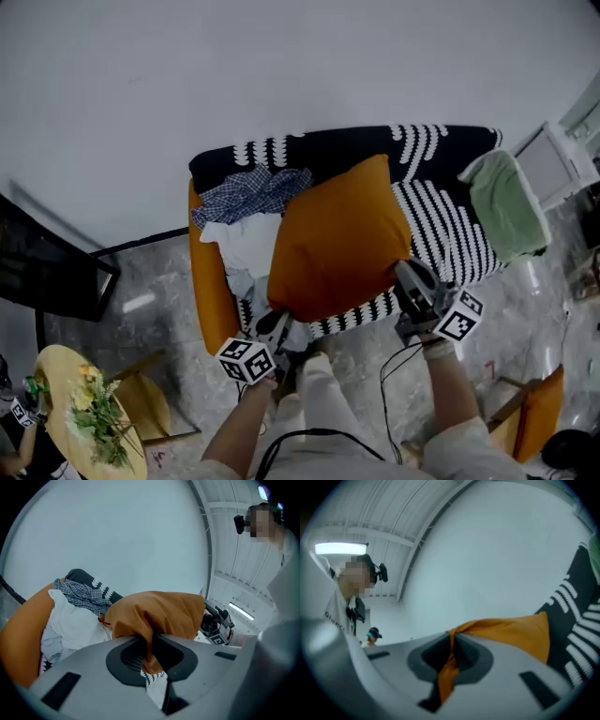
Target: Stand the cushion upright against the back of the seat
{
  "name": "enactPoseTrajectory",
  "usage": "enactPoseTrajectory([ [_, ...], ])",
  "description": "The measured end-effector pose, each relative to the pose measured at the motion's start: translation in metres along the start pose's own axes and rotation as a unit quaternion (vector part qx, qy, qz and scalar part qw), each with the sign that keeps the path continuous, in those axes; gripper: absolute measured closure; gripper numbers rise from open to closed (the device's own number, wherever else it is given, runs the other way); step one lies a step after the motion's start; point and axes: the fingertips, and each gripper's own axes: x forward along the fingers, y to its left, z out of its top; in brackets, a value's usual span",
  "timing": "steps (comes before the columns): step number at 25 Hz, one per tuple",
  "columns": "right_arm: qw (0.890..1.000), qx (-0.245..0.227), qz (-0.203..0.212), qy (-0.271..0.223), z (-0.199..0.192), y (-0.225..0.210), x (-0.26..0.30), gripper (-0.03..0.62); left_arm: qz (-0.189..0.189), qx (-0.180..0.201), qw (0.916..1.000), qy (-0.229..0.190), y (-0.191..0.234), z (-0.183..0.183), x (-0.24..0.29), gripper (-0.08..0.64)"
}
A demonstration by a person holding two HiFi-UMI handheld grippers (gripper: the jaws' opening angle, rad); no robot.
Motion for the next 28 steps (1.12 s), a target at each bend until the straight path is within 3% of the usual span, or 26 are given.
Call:
enactPoseTrajectory([
  [8,0.998,-0.019,-0.055,0.003,0.025,-0.036,-0.043,0.569,-0.048,-0.011,0.9945,0.093,-0.033,-0.058,0.075,0.497],
  [13,0.996,-0.029,-0.086,0.006,0.051,-0.061,-0.065,0.569,-0.08,-0.013,0.9882,0.13,-0.058,-0.081,0.132,0.497],
  [17,0.993,-0.058,-0.1,0.036,0.057,-0.081,-0.069,0.569,-0.09,-0.023,0.9814,0.168,-0.06,-0.105,0.17,0.497],
  [20,0.99,-0.057,-0.102,0.074,0.033,-0.099,-0.062,0.569,-0.076,-0.032,0.974,0.211,-0.039,-0.135,0.18,0.495],
  [23,0.991,-0.022,-0.088,0.096,-0.002,-0.107,-0.05,0.569,-0.035,-0.025,0.9668,0.252,-0.002,-0.157,0.171,0.485],
  [28,0.992,0.025,-0.053,0.108,-0.042,-0.1,-0.024,0.569,0.022,0.008,0.9731,0.229,0.055,-0.153,0.14,0.454],
])
